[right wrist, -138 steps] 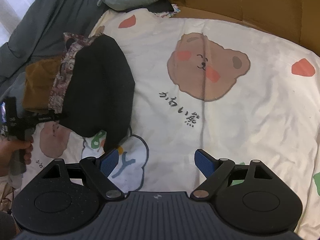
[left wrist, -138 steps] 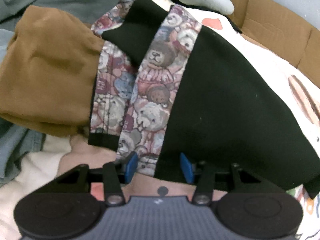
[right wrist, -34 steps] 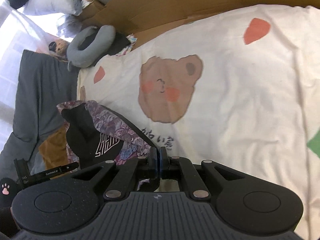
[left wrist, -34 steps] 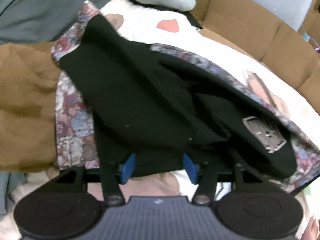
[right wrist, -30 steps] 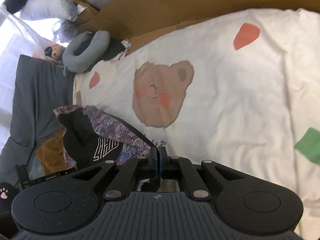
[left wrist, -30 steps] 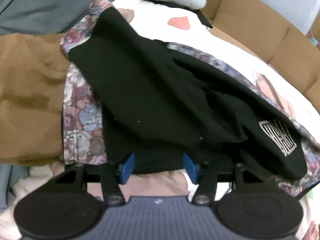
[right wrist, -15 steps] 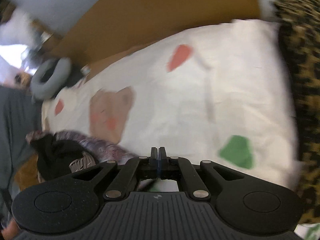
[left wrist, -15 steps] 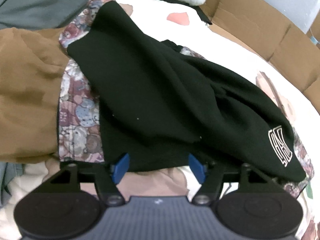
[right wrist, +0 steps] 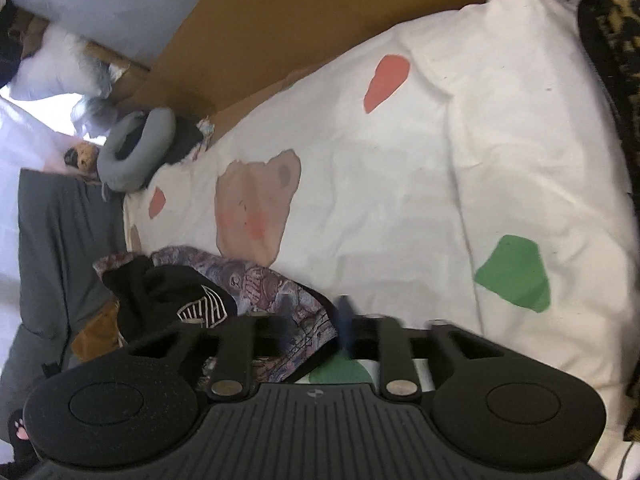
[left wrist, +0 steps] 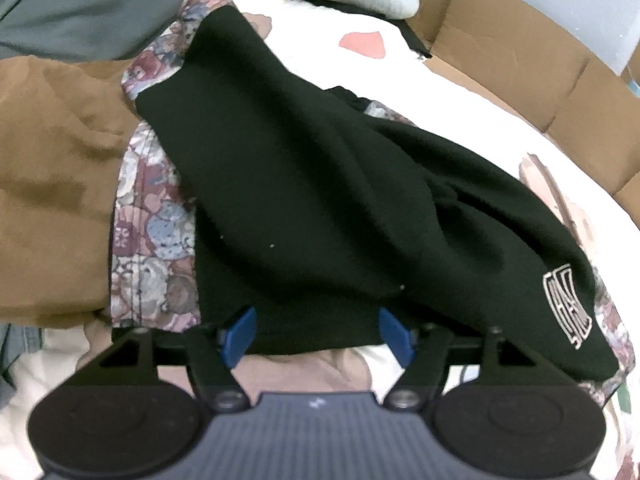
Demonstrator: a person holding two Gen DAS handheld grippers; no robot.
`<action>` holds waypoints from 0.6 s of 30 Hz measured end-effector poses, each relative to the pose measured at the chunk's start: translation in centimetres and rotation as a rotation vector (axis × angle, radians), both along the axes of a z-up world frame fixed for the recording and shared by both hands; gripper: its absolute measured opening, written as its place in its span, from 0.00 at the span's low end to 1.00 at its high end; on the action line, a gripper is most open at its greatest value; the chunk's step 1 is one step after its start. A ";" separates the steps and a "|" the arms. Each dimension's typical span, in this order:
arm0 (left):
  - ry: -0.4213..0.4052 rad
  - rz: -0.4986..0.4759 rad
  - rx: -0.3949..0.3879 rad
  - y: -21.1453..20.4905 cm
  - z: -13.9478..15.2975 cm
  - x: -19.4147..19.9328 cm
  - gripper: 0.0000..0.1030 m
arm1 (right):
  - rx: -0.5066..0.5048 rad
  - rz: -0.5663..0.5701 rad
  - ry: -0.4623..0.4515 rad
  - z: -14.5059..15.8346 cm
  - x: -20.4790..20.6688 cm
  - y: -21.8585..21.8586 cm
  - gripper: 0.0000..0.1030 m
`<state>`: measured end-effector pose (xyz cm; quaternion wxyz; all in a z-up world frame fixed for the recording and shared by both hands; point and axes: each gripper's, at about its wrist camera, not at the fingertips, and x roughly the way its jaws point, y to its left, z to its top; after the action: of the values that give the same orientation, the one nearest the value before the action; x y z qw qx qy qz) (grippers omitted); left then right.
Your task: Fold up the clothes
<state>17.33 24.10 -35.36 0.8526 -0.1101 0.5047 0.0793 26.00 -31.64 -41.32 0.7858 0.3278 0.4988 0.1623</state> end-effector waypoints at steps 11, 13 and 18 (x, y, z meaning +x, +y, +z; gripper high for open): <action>-0.042 0.109 0.042 3.3 0.1 -0.9 0.72 | -0.038 0.084 0.035 -2.9 1.8 2.9 0.39; -0.043 0.127 0.061 3.9 -0.1 -1.0 0.72 | -0.045 0.105 0.036 -3.2 2.1 3.5 0.43; -0.045 0.173 0.137 5.3 -0.2 -1.7 0.73 | -0.076 0.157 0.039 -3.8 2.7 5.1 0.46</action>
<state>15.65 29.43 -35.58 0.8592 -0.0962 0.4674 0.1844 28.65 -26.52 -45.09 0.7729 0.2607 0.5437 0.1977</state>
